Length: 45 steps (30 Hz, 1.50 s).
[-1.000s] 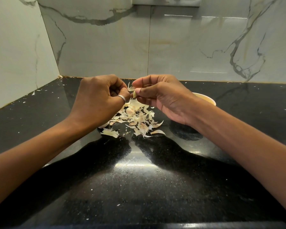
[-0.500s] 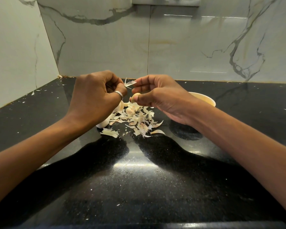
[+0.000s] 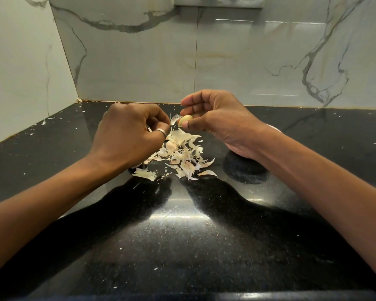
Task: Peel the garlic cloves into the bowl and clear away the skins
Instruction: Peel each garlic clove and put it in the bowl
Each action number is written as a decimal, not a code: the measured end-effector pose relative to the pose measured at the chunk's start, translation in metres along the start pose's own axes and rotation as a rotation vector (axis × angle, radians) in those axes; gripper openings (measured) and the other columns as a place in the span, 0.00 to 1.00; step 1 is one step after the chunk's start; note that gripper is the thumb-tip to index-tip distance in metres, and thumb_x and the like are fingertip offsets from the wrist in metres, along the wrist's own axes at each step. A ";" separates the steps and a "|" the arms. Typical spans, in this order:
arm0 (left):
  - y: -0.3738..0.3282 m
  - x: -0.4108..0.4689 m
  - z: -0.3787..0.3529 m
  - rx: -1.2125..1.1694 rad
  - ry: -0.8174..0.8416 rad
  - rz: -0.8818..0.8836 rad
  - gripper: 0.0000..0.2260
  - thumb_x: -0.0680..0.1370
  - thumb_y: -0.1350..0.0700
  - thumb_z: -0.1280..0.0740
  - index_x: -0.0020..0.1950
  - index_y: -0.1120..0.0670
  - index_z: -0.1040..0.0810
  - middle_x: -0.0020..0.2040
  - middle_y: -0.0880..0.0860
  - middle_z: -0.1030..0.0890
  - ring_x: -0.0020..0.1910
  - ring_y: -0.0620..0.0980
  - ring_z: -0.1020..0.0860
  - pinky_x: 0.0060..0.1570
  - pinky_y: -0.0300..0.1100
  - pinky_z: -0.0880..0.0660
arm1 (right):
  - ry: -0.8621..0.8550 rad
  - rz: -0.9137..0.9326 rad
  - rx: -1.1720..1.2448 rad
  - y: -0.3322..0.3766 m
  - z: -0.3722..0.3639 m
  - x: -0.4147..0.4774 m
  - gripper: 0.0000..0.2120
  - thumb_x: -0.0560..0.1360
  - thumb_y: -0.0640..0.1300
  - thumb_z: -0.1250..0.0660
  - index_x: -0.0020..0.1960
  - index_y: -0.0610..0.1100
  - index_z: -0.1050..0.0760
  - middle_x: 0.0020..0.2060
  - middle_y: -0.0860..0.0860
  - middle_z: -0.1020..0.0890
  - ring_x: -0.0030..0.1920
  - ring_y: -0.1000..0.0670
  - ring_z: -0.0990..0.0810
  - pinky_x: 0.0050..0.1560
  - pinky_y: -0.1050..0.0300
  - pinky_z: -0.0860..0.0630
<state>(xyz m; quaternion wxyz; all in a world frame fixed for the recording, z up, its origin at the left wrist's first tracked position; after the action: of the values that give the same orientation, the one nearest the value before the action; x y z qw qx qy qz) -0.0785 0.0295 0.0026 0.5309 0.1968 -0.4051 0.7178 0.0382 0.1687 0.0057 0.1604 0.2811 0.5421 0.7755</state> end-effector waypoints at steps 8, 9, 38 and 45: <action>0.000 -0.001 -0.001 0.029 0.008 -0.022 0.10 0.71 0.43 0.30 0.39 0.48 0.18 0.31 0.42 0.20 0.33 0.42 0.21 0.40 0.46 0.21 | -0.036 0.020 -0.005 0.001 0.003 0.001 0.20 0.71 0.27 0.25 0.61 0.36 0.23 0.52 0.40 0.16 0.45 0.51 0.17 0.51 0.56 0.16; -0.001 -0.001 -0.001 0.035 0.011 -0.034 0.09 0.71 0.43 0.29 0.39 0.48 0.19 0.32 0.42 0.20 0.33 0.41 0.21 0.40 0.46 0.21 | -0.038 0.021 -0.002 0.001 0.004 0.001 0.19 0.71 0.27 0.26 0.61 0.36 0.23 0.50 0.41 0.15 0.44 0.51 0.16 0.49 0.57 0.16; -0.004 0.000 -0.001 -0.200 0.056 -0.093 0.09 0.76 0.54 0.26 0.56 0.52 0.14 0.41 0.48 0.14 0.36 0.40 0.17 0.38 0.36 0.20 | -0.024 0.061 0.087 0.003 -0.001 -0.004 0.13 0.73 0.39 0.22 0.52 0.34 0.22 0.42 0.37 0.14 0.38 0.45 0.13 0.39 0.58 0.17; 0.000 -0.001 -0.004 -0.273 0.062 -0.019 0.06 0.78 0.51 0.28 0.52 0.51 0.14 0.40 0.48 0.14 0.33 0.46 0.16 0.33 0.47 0.17 | 0.013 0.039 0.125 0.004 -0.002 -0.004 0.12 0.75 0.39 0.24 0.53 0.32 0.21 0.41 0.40 0.13 0.38 0.45 0.14 0.38 0.60 0.17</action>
<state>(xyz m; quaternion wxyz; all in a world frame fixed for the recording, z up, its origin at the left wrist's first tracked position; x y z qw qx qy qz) -0.0776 0.0319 -0.0009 0.5719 0.1045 -0.4804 0.6567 0.0402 0.1634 0.0079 0.1238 0.2959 0.5850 0.7449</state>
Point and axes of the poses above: each hand's wrist, its own x-axis towards the middle knuckle, its own z-axis out of the back of the hand, y = z × x, the point moved 4 cm from there along x, towards the middle knuckle
